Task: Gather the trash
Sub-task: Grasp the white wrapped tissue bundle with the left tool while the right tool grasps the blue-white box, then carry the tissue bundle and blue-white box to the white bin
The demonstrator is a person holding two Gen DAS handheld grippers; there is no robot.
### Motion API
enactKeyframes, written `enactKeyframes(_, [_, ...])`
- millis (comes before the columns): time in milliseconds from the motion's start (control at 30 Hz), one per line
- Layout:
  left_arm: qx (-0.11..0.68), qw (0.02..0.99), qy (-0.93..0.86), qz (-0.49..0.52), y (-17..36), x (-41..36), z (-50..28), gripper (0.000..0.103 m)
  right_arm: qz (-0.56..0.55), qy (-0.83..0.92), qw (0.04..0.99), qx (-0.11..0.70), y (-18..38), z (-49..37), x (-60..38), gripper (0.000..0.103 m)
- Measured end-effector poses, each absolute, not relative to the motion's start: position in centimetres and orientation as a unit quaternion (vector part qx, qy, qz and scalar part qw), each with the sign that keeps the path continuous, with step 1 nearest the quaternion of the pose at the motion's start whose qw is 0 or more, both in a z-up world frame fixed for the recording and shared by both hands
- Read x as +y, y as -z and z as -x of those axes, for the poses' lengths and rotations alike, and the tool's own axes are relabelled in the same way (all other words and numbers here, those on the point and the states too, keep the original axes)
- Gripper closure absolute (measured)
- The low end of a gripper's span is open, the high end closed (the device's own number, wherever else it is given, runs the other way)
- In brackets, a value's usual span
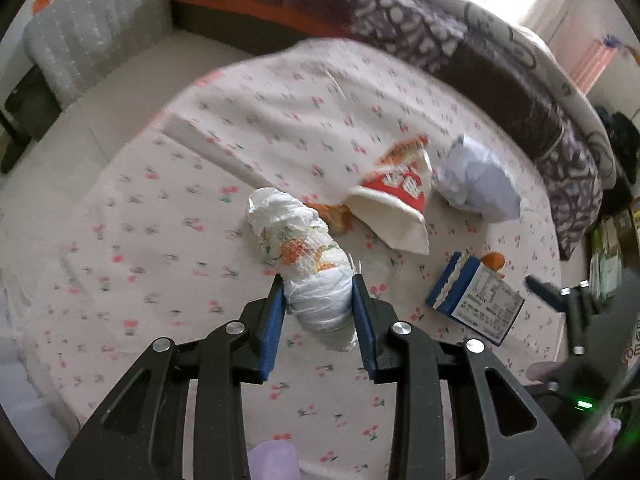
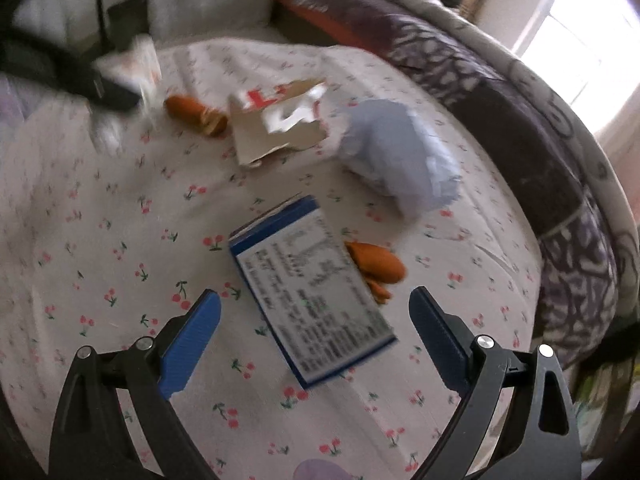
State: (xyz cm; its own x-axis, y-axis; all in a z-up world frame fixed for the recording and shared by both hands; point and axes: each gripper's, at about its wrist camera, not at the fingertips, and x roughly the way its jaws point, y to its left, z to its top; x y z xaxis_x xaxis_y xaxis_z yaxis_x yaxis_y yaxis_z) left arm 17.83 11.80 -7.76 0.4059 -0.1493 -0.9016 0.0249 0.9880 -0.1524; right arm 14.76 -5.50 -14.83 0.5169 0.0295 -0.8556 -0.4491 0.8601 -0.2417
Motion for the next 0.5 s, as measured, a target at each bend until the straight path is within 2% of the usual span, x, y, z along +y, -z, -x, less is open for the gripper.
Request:
enactKeyframes(67, [0.532, 0.843, 0.051, 0.067, 6.9, 12.6, -17.7, 0.072, 0.229, -0.145, 0.834, 0.480, 15.7, -15.0, -5.1, 0.011])
enactKeyframes(100, [0.527, 0.845, 0.052, 0.072, 6.4, 13.1, -17.5, 0.072, 0.227, -0.147, 0.833, 0.483, 15.9, -15.0, -4.9, 0.014])
enactKeyframes(133, [0.524, 0.847, 0.053, 0.074, 6.2, 13.5, -17.5, 0.072, 0.220, -0.153, 0.831, 0.487, 16.0, -15.2, -4.8, 0.028])
enactKeyframes(167, [0.520, 0.849, 0.053, 0.076, 5.9, 13.8, -17.4, 0.072, 0.206, -0.163, 0.829, 0.494, 16.0, -15.3, -4.8, 0.036])
enactKeyframes(233, [0.515, 0.853, 0.049, 0.074, 5.6, 14.1, -17.2, 0.072, 0.177, -0.165, 0.832, 0.499, 15.7, -15.6, -4.8, 0.041])
enactKeyframes(500, [0.504, 0.860, 0.027, 0.079, 5.3, 16.1, -16.9, 0.072, 0.072, -0.165, 0.873, 0.453, 11.8, -15.7, -3.8, 0.045])
